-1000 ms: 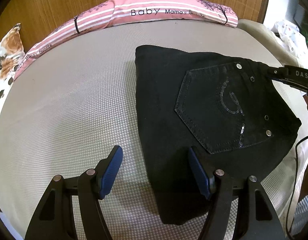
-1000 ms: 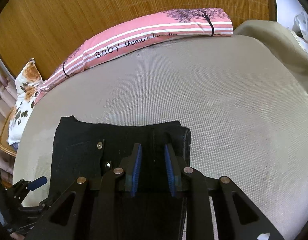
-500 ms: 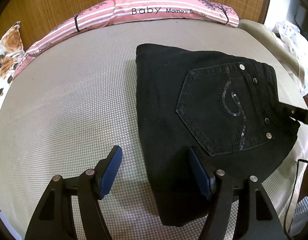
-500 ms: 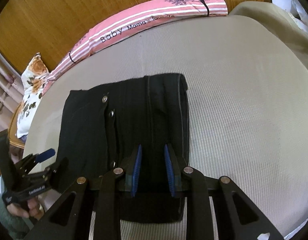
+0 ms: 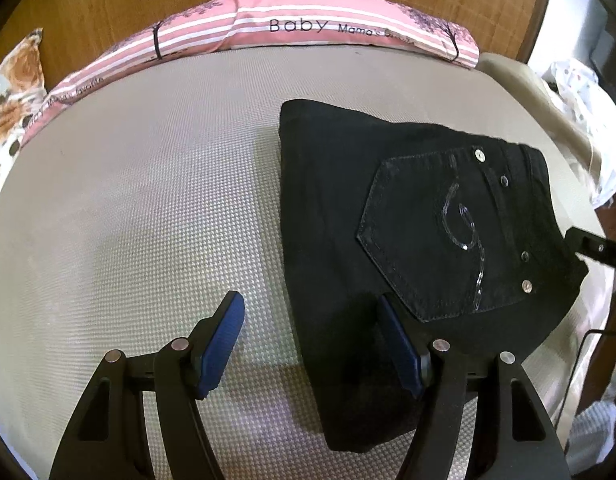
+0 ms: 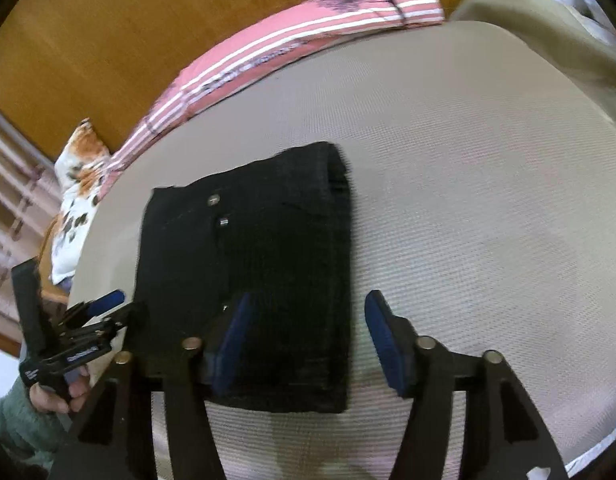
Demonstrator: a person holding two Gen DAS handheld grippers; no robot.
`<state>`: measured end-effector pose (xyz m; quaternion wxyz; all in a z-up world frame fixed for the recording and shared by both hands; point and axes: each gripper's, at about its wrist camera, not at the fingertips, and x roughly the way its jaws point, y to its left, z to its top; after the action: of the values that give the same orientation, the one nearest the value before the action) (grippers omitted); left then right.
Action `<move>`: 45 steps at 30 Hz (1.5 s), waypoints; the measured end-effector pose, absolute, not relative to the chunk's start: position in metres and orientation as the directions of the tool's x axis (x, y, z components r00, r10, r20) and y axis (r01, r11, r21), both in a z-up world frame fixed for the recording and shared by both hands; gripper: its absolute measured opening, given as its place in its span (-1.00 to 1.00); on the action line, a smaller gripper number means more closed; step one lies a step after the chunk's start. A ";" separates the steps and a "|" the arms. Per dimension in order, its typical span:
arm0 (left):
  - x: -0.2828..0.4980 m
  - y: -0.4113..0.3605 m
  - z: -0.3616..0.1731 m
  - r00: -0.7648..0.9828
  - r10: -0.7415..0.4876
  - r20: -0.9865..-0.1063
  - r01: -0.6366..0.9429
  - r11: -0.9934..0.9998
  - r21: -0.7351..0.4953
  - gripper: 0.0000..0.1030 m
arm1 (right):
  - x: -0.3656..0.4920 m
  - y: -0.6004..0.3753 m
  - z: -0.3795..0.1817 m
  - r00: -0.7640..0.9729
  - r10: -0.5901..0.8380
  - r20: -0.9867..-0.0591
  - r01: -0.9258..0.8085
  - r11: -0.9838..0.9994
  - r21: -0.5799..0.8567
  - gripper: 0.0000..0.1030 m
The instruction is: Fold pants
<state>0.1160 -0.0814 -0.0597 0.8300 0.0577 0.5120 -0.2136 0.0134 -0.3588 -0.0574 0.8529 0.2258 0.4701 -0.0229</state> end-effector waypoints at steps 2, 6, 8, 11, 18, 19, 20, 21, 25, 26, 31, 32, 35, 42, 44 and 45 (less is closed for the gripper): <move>0.119 -0.079 -0.060 0.376 -0.304 -0.875 0.410 0.902 -0.137 0.35 | 0.013 -0.366 -0.060 0.554 0.194 -0.809 0.259 0.884 0.389 0.11; 0.126 -0.074 -0.062 0.348 -0.327 -0.878 0.397 0.901 -0.178 0.35 | 0.015 -0.374 -0.067 0.548 0.241 -0.801 0.267 0.857 0.441 0.11; 0.129 -0.070 -0.065 0.321 -0.347 -0.881 0.386 0.897 -0.213 0.35 | 0.017 -0.377 -0.071 0.546 0.265 -0.795 0.265 0.845 0.464 0.11; 0.133 -0.064 -0.070 0.285 -0.377 -0.881 0.363 0.893 -0.264 0.35 | 0.019 -0.378 -0.076 0.538 0.290 -0.792 0.266 0.833 0.486 0.11; 0.143 -0.058 -0.077 0.207 -0.475 -0.855 0.324 0.858 -0.398 0.35 | 0.020 -0.385 -0.086 0.529 0.361 -0.768 0.260 0.792 0.552 0.16; 0.145 -0.058 -0.077 0.203 -0.483 -0.852 0.320 0.855 -0.409 0.35 | 0.020 -0.387 -0.088 0.529 0.370 -0.764 0.261 0.785 0.562 0.17; 0.147 -0.057 -0.078 0.196 -0.497 -0.846 0.317 0.848 -0.425 0.35 | 0.021 -0.388 -0.090 0.528 0.379 -0.760 0.266 0.775 0.573 0.17; 0.148 -0.057 -0.078 0.185 -0.514 -0.838 0.313 0.839 -0.446 0.35 | 0.021 -0.391 -0.092 0.529 0.390 -0.754 0.273 0.763 0.586 0.16; 0.153 -0.055 -0.081 0.148 -0.565 -0.812 0.307 0.807 -0.505 0.35 | 0.020 -0.402 -0.099 0.551 0.450 -0.703 0.268 0.703 0.659 0.16; 0.154 -0.054 -0.081 0.132 -0.586 -0.799 0.308 0.791 -0.529 0.35 | 0.020 -0.405 -0.101 0.554 0.463 -0.692 0.265 0.691 0.673 0.16; 0.158 -0.051 -0.086 0.089 -0.665 -0.742 0.285 0.730 -0.621 0.37 | 0.022 -0.415 -0.109 0.561 0.536 -0.631 0.232 0.630 0.741 0.16; 0.159 -0.052 -0.086 0.079 -0.676 -0.733 0.283 0.720 -0.634 0.38 | 0.024 -0.416 -0.111 0.561 0.550 -0.618 0.225 0.617 0.754 0.16; 0.165 -0.057 -0.086 0.065 -0.694 -0.717 0.280 0.703 -0.654 0.39 | 0.031 -0.416 -0.115 0.555 0.590 -0.586 0.202 0.588 0.783 0.06; 0.177 -0.065 -0.089 0.061 -0.751 -0.658 0.297 0.643 -0.706 0.52 | 0.061 -0.406 -0.120 0.508 0.649 -0.567 0.145 0.584 0.799 -0.08; 0.182 -0.066 -0.091 0.063 -0.766 -0.640 0.293 0.627 -0.722 0.52 | 0.071 -0.401 -0.119 0.497 0.658 -0.566 0.126 0.590 0.797 -0.10; 0.185 -0.067 -0.092 0.061 -0.774 -0.630 0.285 0.619 -0.732 0.52 | 0.074 -0.399 -0.120 0.491 0.661 -0.568 0.121 0.594 0.795 -0.10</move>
<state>0.1850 -0.0669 -0.0918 0.6961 -0.2144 0.5699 -0.3804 0.0735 -0.3991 -0.1198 0.7577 0.4137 0.4723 0.1780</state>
